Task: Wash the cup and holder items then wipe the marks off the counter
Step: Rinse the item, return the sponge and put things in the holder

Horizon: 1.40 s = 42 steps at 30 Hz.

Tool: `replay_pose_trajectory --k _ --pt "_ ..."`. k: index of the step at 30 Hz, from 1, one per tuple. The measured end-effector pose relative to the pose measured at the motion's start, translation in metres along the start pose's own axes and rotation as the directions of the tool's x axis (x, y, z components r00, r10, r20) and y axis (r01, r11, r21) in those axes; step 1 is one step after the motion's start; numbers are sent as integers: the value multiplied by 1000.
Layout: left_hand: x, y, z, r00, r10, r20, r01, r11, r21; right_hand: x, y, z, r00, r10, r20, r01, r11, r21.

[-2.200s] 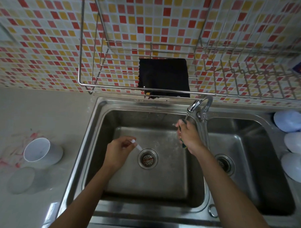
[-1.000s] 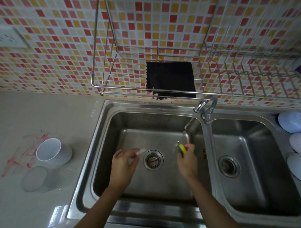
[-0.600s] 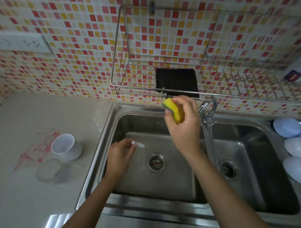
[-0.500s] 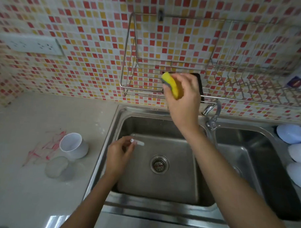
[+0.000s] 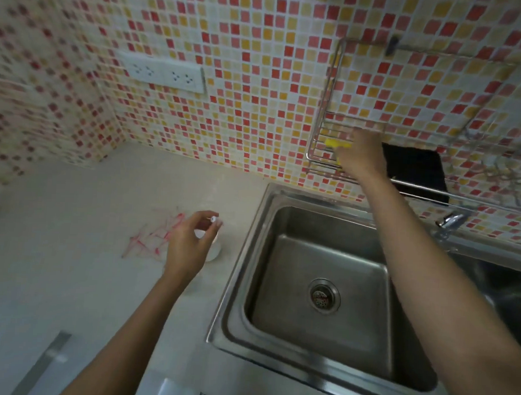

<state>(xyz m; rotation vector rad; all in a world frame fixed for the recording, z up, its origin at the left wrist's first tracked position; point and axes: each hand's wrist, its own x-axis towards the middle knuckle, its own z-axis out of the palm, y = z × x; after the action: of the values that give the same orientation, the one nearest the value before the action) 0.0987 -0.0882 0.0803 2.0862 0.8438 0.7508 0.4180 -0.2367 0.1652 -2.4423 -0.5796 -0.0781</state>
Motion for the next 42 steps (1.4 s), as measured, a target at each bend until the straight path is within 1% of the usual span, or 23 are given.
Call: replay_pose_trajectory --k 1,2,3,5,6,7,9,10,12,13,14,16,18,21,23,24,30,32,34,36,38,41,42 --pt "6 -8 -8 1000 -22 -3 22 1000 5 -8 -4 -2 999 15 -45 -14 1000 19" --pt "12 -16 -16 999 -35 -4 35 999 23 -19 -9 -3 990 15 -137 -7 998 58" --pt "17 -24 -22 999 -42 1 42 998 55 -34 -16 -6 965 -5 -263 37 992 117" --pt "30 -42 -30 998 -59 37 54 991 120 -71 -34 2 873 -72 -482 213 946 245" --pt "35 -52 -31 995 -71 68 60 986 153 -92 -41 14 845 -112 -524 288 919 268" --pt "40 -61 -32 991 -80 106 59 980 190 -114 -44 33 843 -150 -516 334 898 286" --pt "48 -78 -29 981 -69 180 22 968 252 -160 -47 77 890 -217 -400 358 876 322" --pt "51 -85 -28 976 -58 209 1 965 262 -179 -47 100 924 -242 -296 338 880 334" --pt "54 -94 -24 965 -44 258 -25 966 258 -205 -46 146 969 -246 24 223 913 343" --pt "55 -97 -23 959 -40 280 -33 967 253 -212 -45 166 954 -222 203 147 933 329" --pt "55 -100 -22 954 -30 297 -47 968 248 -215 -44 184 914 -201 352 90 947 307" --pt "56 -105 -21 950 18 311 -98 966 241 -216 -45 208 837 -189 514 49 961 273" --pt "59 -108 -21 944 85 319 -169 954 247 -212 -49 224 810 -185 557 33 962 271" --pt "68 -109 -21 915 174 364 -296 902 314 -204 -60 236 819 -219 530 14 931 364" --pt "73 -107 -22 880 223 420 -388 846 365 -198 -67 240 827 -253 503 22 907 421" --pt "76 -106 -23 866 224 446 -408 833 374 -196 -70 242 828 -261 496 21 899 438" --pt "85 -105 -20 857 108 505 -341 852 396 -195 -70 258 842 -196 503 -66 888 456" --pt "85 -105 -19 854 133 503 -365 843 395 -196 -70 260 838 -162 521 -109 886 451" --pt "80 -107 -17 819 192 541 -451 799 398 -197 -70 262 832 -143 536 -139 881 451" --pt "72 -109 -15 774 168 611 -498 756 424 -198 -70 263 825 -140 548 -151 879 452" --pt "69 -110 -13 763 155 627 -513 736 442 -198 -71 262 819 -131 558 -160 883 441" --pt "78 -108 -11 734 257 629 -583 714 388 -199 -71 261 815 -108 569 -178 888 423" --pt "80 -107 -12 734 277 620 -577 736 355 -199 -72 260 817 -100 568 -186 886 424"
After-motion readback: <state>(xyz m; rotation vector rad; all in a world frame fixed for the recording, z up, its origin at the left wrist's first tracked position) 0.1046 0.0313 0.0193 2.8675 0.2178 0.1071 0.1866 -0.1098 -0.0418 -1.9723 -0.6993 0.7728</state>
